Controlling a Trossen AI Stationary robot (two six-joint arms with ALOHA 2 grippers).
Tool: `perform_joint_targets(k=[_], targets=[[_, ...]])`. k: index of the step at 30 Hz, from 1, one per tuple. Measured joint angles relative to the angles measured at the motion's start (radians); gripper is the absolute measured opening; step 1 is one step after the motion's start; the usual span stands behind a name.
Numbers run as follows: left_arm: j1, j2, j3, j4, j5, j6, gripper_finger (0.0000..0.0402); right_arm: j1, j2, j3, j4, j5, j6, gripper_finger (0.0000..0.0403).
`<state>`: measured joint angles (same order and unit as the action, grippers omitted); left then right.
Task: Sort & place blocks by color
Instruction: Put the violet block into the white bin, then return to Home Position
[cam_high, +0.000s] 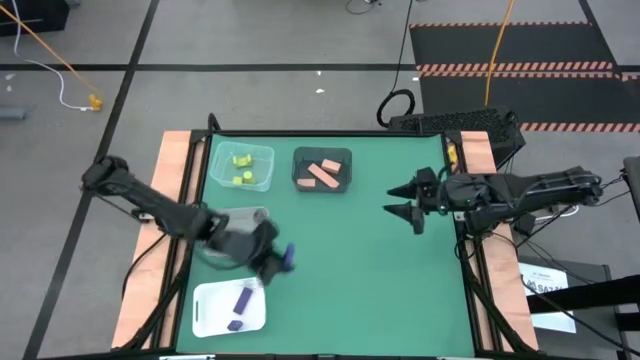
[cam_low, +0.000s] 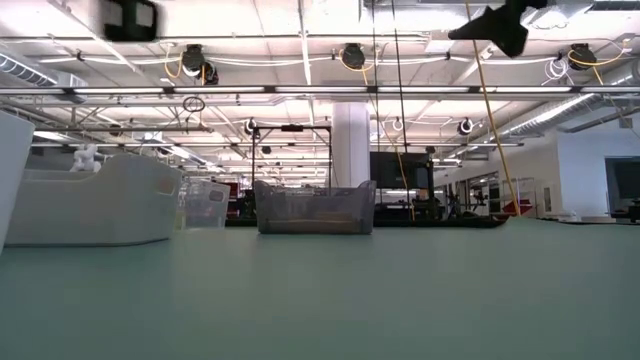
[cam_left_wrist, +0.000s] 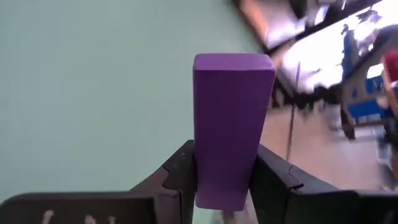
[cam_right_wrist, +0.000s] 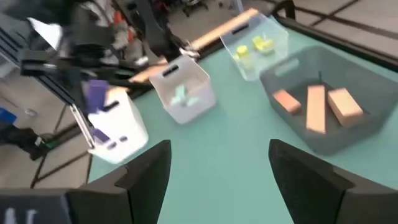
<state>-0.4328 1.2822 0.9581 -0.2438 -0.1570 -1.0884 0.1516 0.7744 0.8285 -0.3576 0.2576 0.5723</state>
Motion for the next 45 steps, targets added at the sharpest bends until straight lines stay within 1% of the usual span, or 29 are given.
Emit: perform_joint_targets(k=[2, 4, 7, 9, 12, 15, 18, 20, 22, 26, 30, 36, 40, 41, 43, 45], targets=[[-0.102, -0.025, -0.001, -0.076, -0.001, -0.12, 0.0109, 0.0, -0.018, 0.0, -0.049, 0.0, 0.009, 0.0258], [-0.199, -0.03, 0.0, -0.079, -0.014, -0.235, 0.0109, 0.0, -0.034, 0.0, -0.101, 0.0, 0.01, 0.0258], [-0.337, -0.023, -0.001, -0.126, -0.026, -0.403, 0.0109, 0.0, -0.05, 0.0, -0.152, 0.0, 0.007, 0.0258], [-0.406, -0.007, 0.0, -0.141, -0.033, -0.517, 0.0109, 0.0, -0.055, 0.0, -0.184, 0.001, -0.003, 0.0258], [-0.49, 0.021, -0.001, -0.247, -0.052, -0.682, 0.0109, 0.0, -0.062, -0.001, -0.221, 0.001, -0.013, 0.0258], [-0.536, 0.047, -0.001, -0.358, -0.052, -0.812, 0.011, 0.0, -0.063, -0.001, -0.242, 0.001, -0.015, 0.0258], [-0.557, 0.066, -0.002, -0.456, -0.054, -0.879, 0.0133, 0.0, -0.062, -0.002, -0.247, 0.001, -0.009, 0.0258], [-0.56, 0.073, -0.001, -0.47, -0.055, -0.886, 0.0151, 0.0, -0.063, -0.004, -0.245, 0.001, -0.006, 0.0258], [-0.563, 0.081, -0.001, -0.484, -0.052, -0.881, 0.0161, 0.0, -0.063, -0.004, -0.246, 0.001, 0.005, 0.0258], [-0.565, 0.079, -0.001, -0.489, -0.053, -0.845, 0.0166, 0.0, -0.063, -0.004, -0.246, 0.0, 0.024, 0.0258], [-0.565, 0.079, -0.001, -0.516, -0.053, -0.772, 0.0168, 0.0, -0.063, -0.004, -0.246, 0.0, 0.052, 0.0258], [-0.555, 0.079, -0.001, -0.493, -0.052, -0.757, 0.0169, 0.0, -0.063, -0.004, -0.246, 0.0, 0.067, 0.0258], [-0.553, 0.079, -0.001, -0.498, -0.052, -0.591, 0.017, 0.001, -0.063, -0.005, -0.257, -0.001, 0.1, 0.0258], [-0.551, 0.079, -0.001, -0.497, -0.052, -0.569, 0.017, 0.001, -0.063, -0.005, -0.258, -0.001, 0.105, 0.0258], [-0.54, 0.079, -0.001, -0.488, -0.054, -0.588, 0.017, 0.001, -0.063, -0.005, -0.269, 0.0, 0.087, 0.0258], [-0.526, 0.079, -0.001, -0.477, -0.082, -0.549, 0.017, 0.001, -0.063, -0.005, -0.286, 0.0, 0.055, 0.0258]])
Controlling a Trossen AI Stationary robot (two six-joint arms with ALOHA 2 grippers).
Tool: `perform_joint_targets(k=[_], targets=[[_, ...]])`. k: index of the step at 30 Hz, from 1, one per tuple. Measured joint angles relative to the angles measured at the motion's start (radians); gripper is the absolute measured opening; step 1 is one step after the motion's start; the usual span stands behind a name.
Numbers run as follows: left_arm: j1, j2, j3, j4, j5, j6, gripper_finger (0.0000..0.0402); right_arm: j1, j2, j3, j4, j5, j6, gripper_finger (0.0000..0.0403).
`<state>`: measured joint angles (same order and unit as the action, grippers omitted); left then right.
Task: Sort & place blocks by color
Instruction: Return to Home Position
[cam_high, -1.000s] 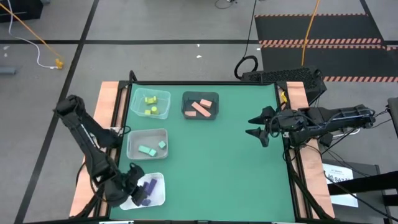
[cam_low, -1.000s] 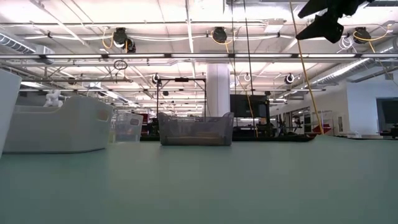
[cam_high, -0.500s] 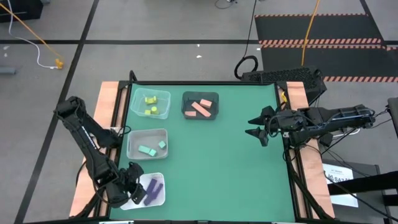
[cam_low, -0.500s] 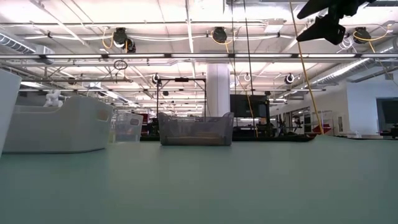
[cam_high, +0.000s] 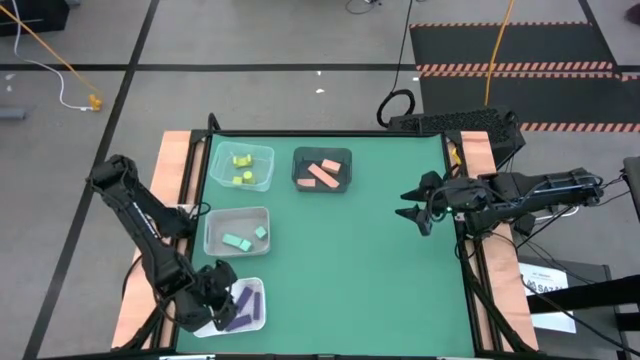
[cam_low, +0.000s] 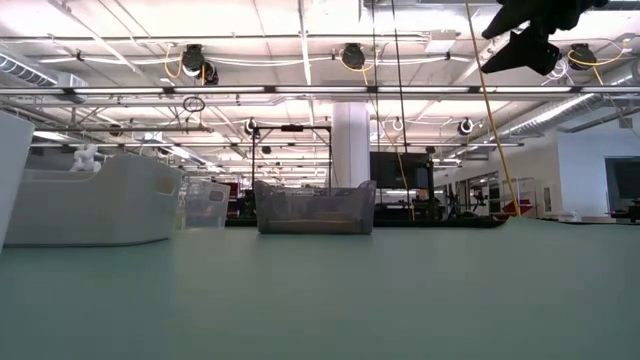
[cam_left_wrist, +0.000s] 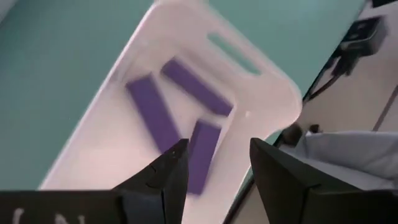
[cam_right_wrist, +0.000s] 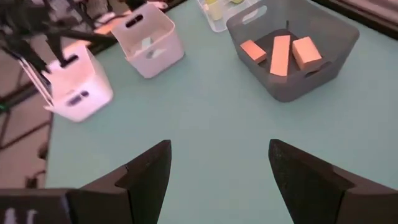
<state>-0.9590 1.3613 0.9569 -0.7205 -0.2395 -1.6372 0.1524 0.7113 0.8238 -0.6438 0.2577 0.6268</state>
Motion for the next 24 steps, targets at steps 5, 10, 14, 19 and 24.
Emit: perform_joint_targets(k=[5, 10, 14, 19, 24], targets=[[0.038, -0.015, 0.0, 0.199, -0.172, 0.327, 0.017, 0.0, 0.0, 0.0, -0.033, 0.05, -0.042, 0.0258], [0.102, -0.041, 0.0, 0.462, -0.264, 0.728, 0.017, -0.002, 0.0, 0.0, -0.011, 0.079, -0.09, 0.0258], [0.175, -0.067, 0.001, 0.521, -0.266, 0.94, 0.017, -0.002, -0.006, -0.017, 0.007, 0.116, -0.098, 0.0258], [0.301, -0.104, 0.001, 0.523, -0.266, 1.138, 0.017, 0.0, -0.036, -0.128, 0.172, 0.103, -0.102, 0.0258], [0.444, -0.153, 0.0, 0.508, -0.144, 1.28, 0.017, 0.0, -0.075, -0.266, 0.384, 0.028, -0.109, 0.0258]])
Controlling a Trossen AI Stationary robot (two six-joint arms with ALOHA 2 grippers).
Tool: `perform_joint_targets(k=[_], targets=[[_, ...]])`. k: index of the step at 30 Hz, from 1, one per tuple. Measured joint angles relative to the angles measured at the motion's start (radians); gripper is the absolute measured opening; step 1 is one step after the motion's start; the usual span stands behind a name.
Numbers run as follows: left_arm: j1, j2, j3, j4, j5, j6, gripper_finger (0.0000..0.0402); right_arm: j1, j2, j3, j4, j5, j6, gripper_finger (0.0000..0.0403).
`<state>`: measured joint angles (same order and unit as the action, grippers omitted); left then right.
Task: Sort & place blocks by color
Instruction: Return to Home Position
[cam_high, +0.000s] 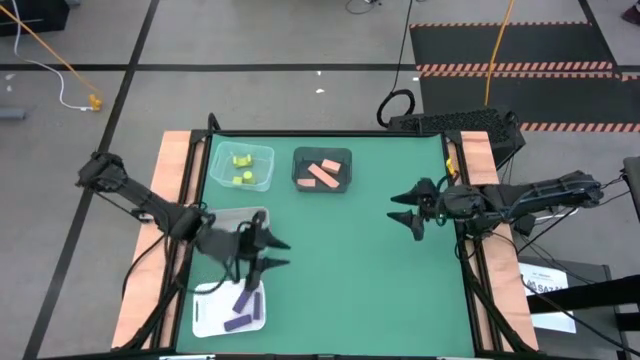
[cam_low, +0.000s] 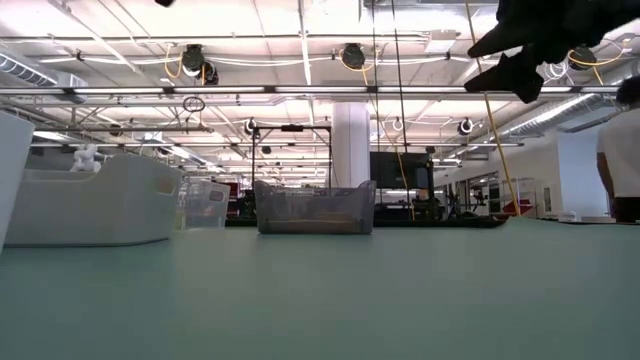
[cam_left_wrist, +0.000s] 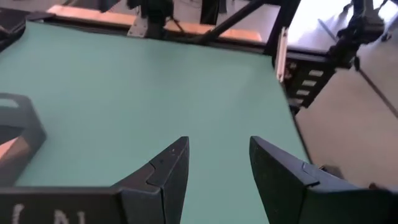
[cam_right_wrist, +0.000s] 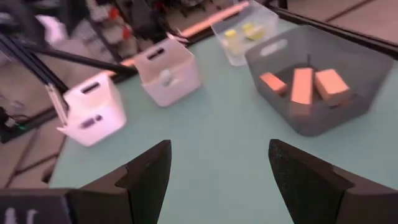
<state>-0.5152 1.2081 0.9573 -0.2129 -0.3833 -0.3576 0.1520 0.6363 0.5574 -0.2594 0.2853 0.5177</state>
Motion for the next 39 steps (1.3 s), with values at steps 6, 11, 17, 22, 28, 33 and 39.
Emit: perform_joint_targets(k=[6, 11, 17, 22, 28, 33, 39], targets=[[0.157, -0.043, 0.0, -0.114, 0.156, 0.04, 0.017, 0.0, -0.031, -0.141, 0.251, -0.049, 0.002, 0.0258], [0.252, -0.046, 0.0, -0.159, 0.251, 0.063, 0.017, 0.0, -0.034, -0.263, 0.489, -0.083, 0.01, 0.0258], [0.333, -0.046, 0.0, -0.153, 0.338, 0.08, 0.017, 0.0, -0.034, -0.43, 0.827, -0.085, 0.013, 0.0258], [0.359, -0.046, 0.0, -0.147, 0.367, 0.094, 0.017, 0.0, -0.033, -0.538, 1.027, -0.077, 0.039, 0.0258], [0.365, -0.045, 0.0, -0.15, 0.368, 0.116, 0.017, 0.0, -0.023, -0.536, 0.966, -0.052, 0.063, 0.0258], [0.365, -0.045, 0.0, -0.158, 0.37, 0.174, 0.017, 0.0, -0.023, -0.538, 0.974, -0.052, 0.07, 0.0258], [0.406, -0.045, -0.059, -0.099, 0.457, 0.227, 0.017, 0.0, -0.023, -0.538, 0.981, -0.052, 0.072, 0.0258]])
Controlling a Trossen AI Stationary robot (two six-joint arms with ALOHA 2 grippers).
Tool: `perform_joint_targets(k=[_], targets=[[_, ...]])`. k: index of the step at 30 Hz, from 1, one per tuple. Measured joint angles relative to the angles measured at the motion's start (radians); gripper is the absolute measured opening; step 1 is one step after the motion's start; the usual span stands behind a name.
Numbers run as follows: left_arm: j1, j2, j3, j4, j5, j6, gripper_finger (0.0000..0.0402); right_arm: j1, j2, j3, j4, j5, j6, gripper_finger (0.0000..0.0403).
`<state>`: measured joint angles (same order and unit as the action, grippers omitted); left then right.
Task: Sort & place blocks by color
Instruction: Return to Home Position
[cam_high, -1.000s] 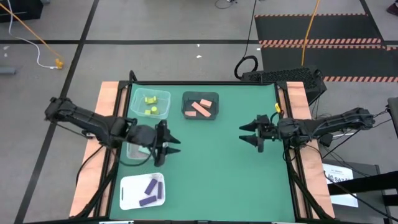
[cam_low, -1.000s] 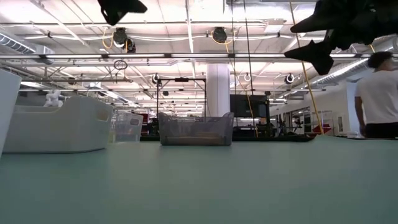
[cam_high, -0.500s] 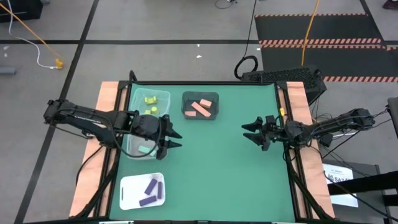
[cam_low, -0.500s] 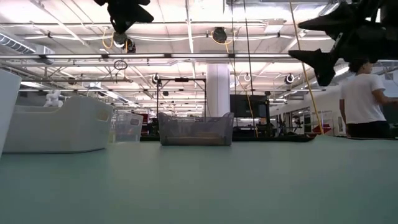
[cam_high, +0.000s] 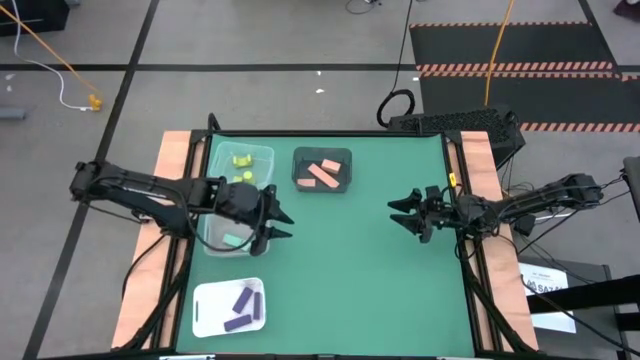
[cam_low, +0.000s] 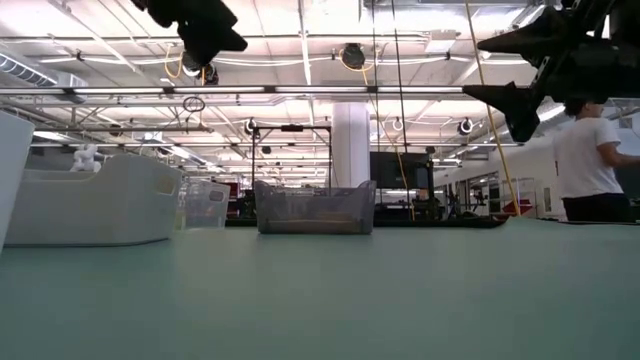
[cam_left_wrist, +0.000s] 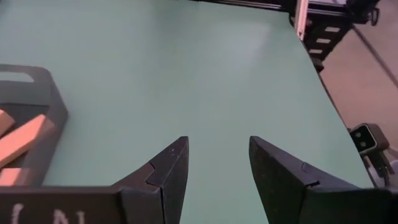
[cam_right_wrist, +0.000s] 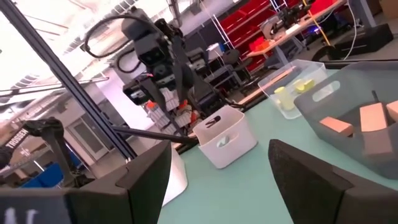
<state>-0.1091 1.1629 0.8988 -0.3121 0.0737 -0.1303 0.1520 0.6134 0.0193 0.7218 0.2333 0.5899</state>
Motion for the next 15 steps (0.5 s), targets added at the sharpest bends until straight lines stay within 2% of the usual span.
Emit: perform_joint_targets(k=[9, 12, 15], targets=[[0.039, -0.002, -0.138, 0.133, 0.098, 0.009, 0.017, 0.0, 0.001, -0.001, 0.0, 0.0, 0.0, 0.0258], [0.06, -0.066, -0.25, 0.242, 0.164, 0.01, 0.017, 0.0, 0.001, -0.002, 0.0, 0.0, 0.0, 0.0258], [0.077, -0.148, -0.381, 0.374, 0.166, -0.004, 0.017, 0.0, 0.002, -0.002, 0.004, 0.0, 0.0, 0.0258]])
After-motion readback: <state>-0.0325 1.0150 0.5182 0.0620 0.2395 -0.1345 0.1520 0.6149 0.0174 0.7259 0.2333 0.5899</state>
